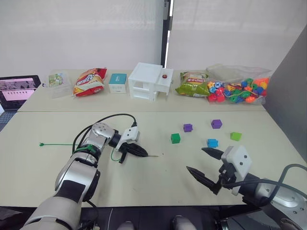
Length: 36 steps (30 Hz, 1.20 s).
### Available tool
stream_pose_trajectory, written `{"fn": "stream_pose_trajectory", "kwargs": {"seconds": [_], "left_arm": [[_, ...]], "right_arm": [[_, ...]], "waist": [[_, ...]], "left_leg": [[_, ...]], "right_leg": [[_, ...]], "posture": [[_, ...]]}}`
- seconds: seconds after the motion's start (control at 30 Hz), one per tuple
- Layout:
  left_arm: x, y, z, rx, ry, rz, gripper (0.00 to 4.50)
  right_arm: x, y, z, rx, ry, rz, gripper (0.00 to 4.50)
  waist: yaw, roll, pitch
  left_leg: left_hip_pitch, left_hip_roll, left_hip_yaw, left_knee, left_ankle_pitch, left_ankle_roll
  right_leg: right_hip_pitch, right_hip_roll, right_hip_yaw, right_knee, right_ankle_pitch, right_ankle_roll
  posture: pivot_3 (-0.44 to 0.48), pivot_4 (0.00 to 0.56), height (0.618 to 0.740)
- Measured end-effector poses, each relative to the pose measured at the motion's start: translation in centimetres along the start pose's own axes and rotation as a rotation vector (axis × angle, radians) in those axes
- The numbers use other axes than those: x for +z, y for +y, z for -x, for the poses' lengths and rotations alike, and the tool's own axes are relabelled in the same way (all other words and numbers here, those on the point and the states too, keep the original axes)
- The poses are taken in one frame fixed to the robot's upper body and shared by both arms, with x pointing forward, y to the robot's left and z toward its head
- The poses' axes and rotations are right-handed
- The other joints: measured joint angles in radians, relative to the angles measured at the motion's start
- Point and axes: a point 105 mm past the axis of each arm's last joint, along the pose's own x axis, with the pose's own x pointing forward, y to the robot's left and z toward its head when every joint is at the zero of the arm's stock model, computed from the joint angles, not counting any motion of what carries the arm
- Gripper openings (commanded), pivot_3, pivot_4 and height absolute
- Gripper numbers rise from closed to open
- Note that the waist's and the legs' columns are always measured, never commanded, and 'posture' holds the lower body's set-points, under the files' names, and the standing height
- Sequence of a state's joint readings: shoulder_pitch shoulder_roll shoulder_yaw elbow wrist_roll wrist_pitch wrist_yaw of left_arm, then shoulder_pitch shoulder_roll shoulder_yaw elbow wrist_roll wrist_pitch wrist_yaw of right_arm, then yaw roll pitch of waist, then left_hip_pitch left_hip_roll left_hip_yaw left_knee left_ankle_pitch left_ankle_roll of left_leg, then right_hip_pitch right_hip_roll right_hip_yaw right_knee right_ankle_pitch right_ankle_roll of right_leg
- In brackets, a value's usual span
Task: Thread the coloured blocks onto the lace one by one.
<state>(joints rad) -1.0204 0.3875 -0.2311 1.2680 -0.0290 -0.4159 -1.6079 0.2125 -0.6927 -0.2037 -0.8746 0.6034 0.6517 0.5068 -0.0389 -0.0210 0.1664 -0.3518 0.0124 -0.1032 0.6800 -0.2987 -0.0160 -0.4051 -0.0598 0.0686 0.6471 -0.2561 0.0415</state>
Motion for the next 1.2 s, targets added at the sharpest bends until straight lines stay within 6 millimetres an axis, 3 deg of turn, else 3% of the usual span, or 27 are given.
{"fn": "stream_pose_trajectory", "kwargs": {"seconds": [0.23,0.43,0.57,0.73,0.87,1.2], "left_arm": [[1.8,0.6,3.4,0.081,-0.014,-0.081,0.03],[2.1,-2.3,5.5,0.053,0.039,-0.082,0.03],[2.2,-5.3,5.6,0.078,0.045,-0.028,0.03],[3.3,-7.5,4.5,0.144,0.025,0.020,0.03],[3.9,-9.0,3.4,0.230,0.012,0.081,0.03],[4.5,-9.9,3.3,0.294,0.005,0.124,0.03]], "right_arm": [[-0.8,-0.2,0.1,-0.064,-0.001,-0.050,4.50],[-2.6,-2.9,0.8,-0.300,0.032,-0.094,4.50],[-4.9,-6.1,2.4,-0.582,0.074,-0.162,4.50],[-5.3,-8.8,2.4,-0.770,0.061,-0.186,4.50],[-5.7,-13.3,0.7,-0.954,0.049,-0.243,4.50],[-7.5,-18.6,-2.3,-1.047,0.128,-0.304,4.50]], "waist": [[-0.006,0.000,0.000],[-0.003,0.001,0.000],[-0.001,0.002,0.000],[-0.003,0.003,0.000],[-0.007,0.006,0.002],[-0.007,0.007,0.002]], "left_leg": [[0.000,0.001,-0.001,-0.001,0.000,0.000],[0.000,0.001,-0.001,-0.001,0.000,0.000],[-0.001,0.002,0.000,-0.001,0.000,0.000],[0.000,0.002,0.000,-0.002,0.000,-0.001],[0.000,0.002,0.002,-0.003,0.001,-0.002],[-0.002,0.002,0.003,-0.005,0.001,-0.002]], "right_leg": [[-0.001,0.000,0.000,0.001,0.000,0.000],[-0.001,0.000,0.000,0.001,0.000,0.000],[-0.003,0.000,0.000,0.001,0.000,0.000],[-0.003,0.000,0.000,0.000,0.000,0.000],[-0.004,0.000,0.001,0.001,0.000,0.000],[-0.009,0.000,0.002,0.003,0.001,-0.001]], "posture": [[0.000,0.150,0.740],[0.000,0.150,0.740],[0.000,0.150,0.740],[0.000,0.150,0.740],[0.000,0.150,0.740],[0.000,0.150,0.740]]}}
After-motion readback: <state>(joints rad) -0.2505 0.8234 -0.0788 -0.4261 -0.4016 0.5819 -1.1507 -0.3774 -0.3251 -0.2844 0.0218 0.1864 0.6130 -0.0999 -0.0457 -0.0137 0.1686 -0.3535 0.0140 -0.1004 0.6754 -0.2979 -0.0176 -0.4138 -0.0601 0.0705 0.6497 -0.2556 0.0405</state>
